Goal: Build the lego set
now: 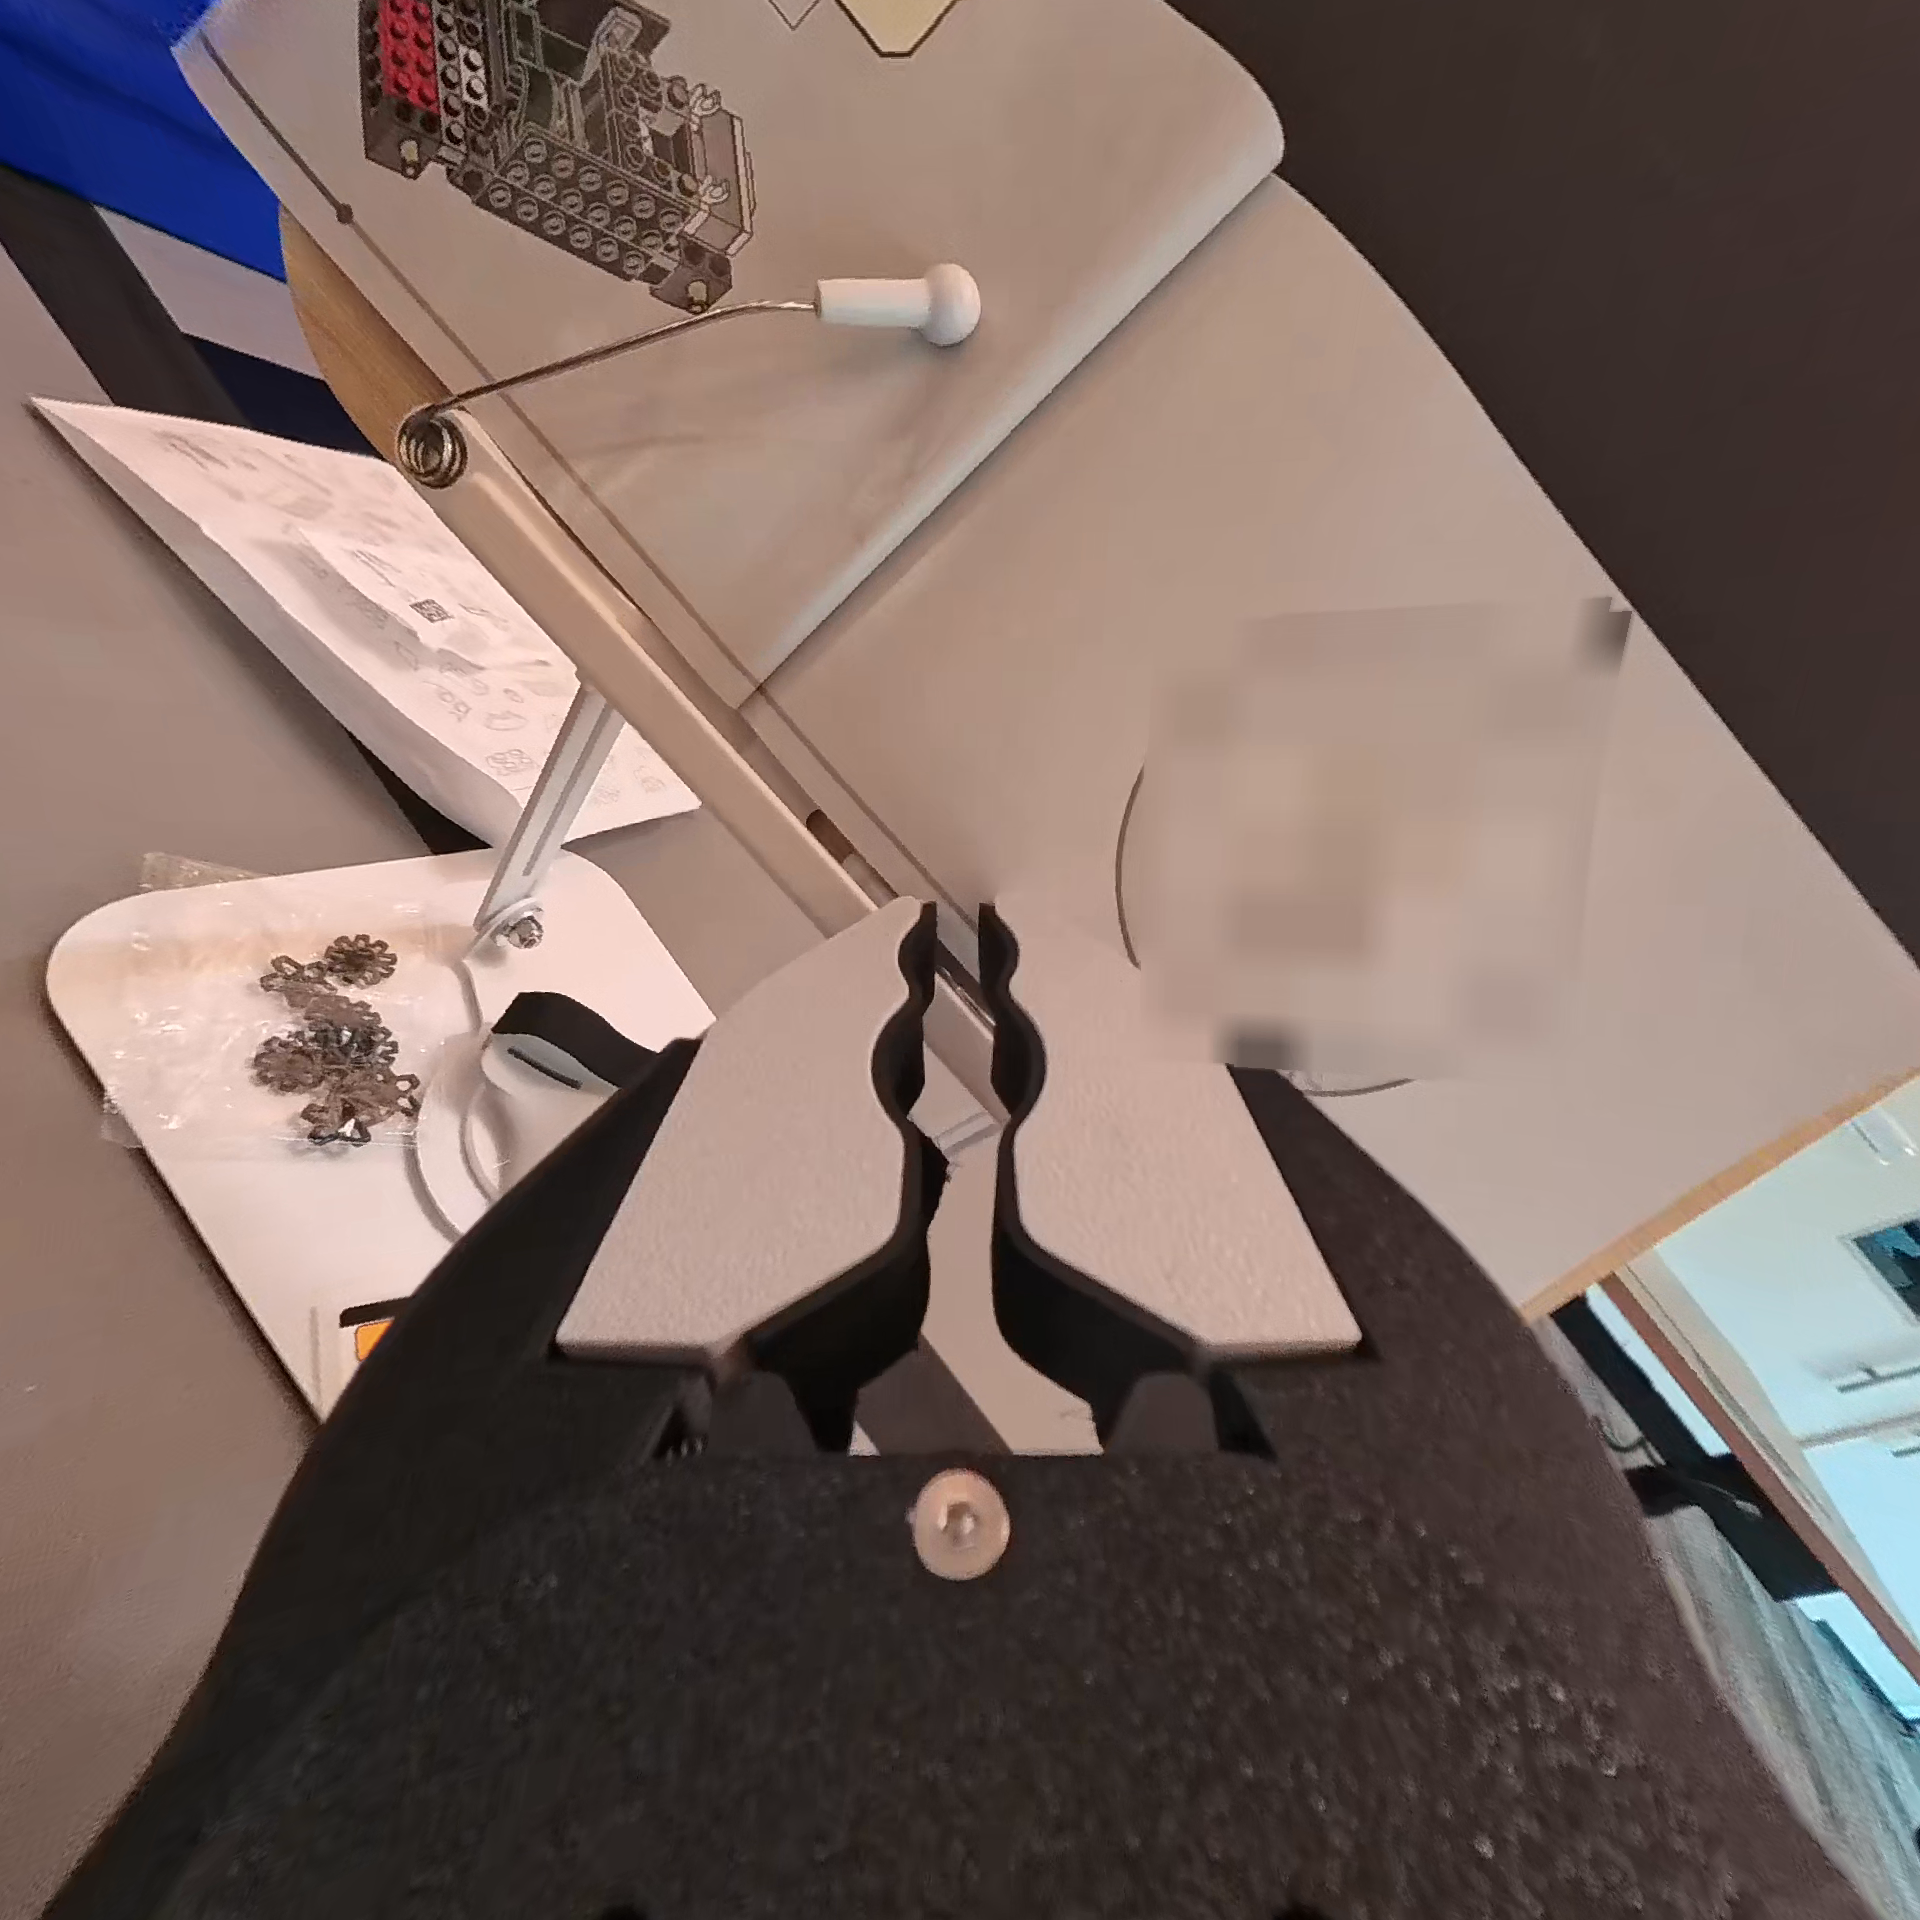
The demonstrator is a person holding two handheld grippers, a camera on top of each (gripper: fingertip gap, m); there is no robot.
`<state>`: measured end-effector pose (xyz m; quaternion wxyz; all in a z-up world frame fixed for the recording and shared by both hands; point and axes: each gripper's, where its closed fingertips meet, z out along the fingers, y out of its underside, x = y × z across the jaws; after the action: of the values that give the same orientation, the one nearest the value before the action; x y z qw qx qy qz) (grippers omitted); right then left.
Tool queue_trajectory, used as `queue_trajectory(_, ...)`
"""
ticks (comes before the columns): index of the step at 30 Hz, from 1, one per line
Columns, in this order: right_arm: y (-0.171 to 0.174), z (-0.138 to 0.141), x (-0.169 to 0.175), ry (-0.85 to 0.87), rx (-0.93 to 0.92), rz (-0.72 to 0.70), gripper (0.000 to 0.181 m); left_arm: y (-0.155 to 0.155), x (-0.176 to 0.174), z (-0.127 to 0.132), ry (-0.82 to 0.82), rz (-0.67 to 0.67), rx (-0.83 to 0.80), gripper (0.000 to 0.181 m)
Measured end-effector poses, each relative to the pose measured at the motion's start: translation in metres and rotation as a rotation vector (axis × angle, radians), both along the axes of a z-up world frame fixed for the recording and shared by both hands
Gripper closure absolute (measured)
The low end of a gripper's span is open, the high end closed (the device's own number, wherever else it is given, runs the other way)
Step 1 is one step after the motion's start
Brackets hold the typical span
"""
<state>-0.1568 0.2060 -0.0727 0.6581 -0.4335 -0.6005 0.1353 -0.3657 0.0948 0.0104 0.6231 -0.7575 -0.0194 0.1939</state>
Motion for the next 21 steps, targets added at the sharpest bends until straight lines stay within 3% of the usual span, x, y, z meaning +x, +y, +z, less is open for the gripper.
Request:
queue_trajectory(9, -0.016, 0.016, 0.009, 0.087, -0.060, 0.033, 0.169, -0.036, 0.020, 0.008, 0.004, 0.028, 0.124, 0.178)
queue_trajectory(16, -0.071, 0.034, 0.046, 0.186, -0.186, 0.133, 0.177, -0.057, 0.063, -0.005, -0.025, -0.038, 0.186, 0.181)
queue_trajectory(21, -0.089, 0.027, 0.092, 0.218, -0.311, 0.094, 0.181, -0.051, 0.075, -0.006, -0.018, 0.003, 0.241, 0.181)
